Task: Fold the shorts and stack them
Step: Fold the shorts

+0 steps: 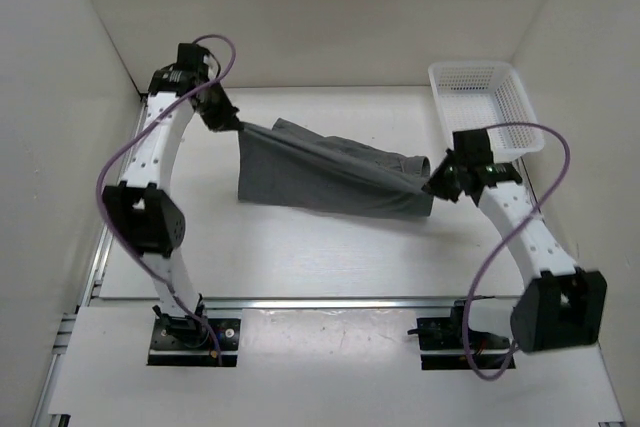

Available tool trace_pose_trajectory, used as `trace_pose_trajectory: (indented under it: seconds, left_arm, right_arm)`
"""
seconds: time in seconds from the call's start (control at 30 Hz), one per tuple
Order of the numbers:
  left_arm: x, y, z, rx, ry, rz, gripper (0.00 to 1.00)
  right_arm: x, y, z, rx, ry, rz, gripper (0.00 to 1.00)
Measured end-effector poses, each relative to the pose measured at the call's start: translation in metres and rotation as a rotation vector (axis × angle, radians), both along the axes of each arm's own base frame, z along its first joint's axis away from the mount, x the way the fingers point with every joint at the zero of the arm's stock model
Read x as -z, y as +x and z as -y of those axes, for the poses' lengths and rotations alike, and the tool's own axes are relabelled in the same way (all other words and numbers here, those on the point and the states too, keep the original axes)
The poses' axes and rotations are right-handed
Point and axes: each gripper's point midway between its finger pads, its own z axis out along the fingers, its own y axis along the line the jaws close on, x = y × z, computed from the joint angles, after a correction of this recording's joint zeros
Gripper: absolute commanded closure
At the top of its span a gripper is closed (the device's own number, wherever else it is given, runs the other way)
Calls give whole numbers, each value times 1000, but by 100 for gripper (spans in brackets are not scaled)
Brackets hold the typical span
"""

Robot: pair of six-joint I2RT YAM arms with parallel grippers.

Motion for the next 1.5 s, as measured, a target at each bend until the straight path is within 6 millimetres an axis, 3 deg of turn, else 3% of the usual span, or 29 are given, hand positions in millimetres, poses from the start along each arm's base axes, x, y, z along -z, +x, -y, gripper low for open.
trace_pose_trajectory:
  seconds: [0.07,0.1,0.13,0.17,0.2,0.23,0.27,0.33,0.47,0.6,0.77,0.87,0.93,1.1,1.2,1.3,1.37,1.5]
  left_arm:
    - [7,44,8,14,15,24,90]
    - [13,62,10,17,23,31,90]
    - [18,83,15,22,26,46,82]
    - [25,100,17,25,31,64,57]
    - [29,117,20,32,34,86,43]
    - [35,133,22,33,29,109,34]
    - [40,142,22,34,29,121,27]
    - [54,145,18,32,32,102,19]
    - [76,119,5,20,59,13,18]
    - [82,71,-10,14,116,-73,22]
    - [91,7,-19,27,143,-153,19]
    - [121,-21,-15,49,117,-236,17]
    - [148,-34,-13,59,105,-308,16]
    - [208,-40,-8,74,86,-436,16]
    - [211,-35,-4,72,69,-440,24]
    - [213,-22,-1,62,61,-413,56]
    - [215,-14,1,53,56,-402,90]
    - [215,-6,4,47,46,-388,90]
  right_arm:
    - [-5,30,2,20,-30,15,100]
    - [-8,46,3,31,-46,21,92]
    - [-11,62,5,42,-59,28,54]
    - [-14,79,6,52,-71,42,40]
    - [-16,93,9,63,-84,58,26]
    - [-18,105,13,69,-101,69,11]
    - [-19,112,16,75,-113,78,7]
    - [-22,117,22,81,-137,96,5]
    - [-28,102,23,73,-147,130,9]
    - [-10,58,24,59,-132,102,12]
    - [40,-3,19,35,-77,-25,9]
    - [63,-23,13,23,-39,-99,2]
    - [68,-27,9,19,-17,-120,1]
    - [80,-7,0,9,16,-127,1]
    - [94,11,-4,12,17,-159,2]
    - [106,25,-6,17,19,-172,6]
    - [109,33,-7,23,23,-170,8]
    - [102,45,-9,29,33,-132,8]
